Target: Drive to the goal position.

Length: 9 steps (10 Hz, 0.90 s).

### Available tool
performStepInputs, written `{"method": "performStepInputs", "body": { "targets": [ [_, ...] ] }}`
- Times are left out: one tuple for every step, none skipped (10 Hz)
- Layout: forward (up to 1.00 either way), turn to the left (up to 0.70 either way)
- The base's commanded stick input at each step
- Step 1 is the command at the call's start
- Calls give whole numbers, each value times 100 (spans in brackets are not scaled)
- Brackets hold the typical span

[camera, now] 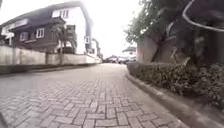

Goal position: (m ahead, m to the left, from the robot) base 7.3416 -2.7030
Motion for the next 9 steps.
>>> {"method": "performStepInputs", "body": {
  "targets": [
    [70, 9],
    [70, 0],
    [70, 0],
    [70, 0],
    [70, 0],
    [70, 0],
    [70, 0],
    [70, 0],
    [70, 0]
  ]
}}
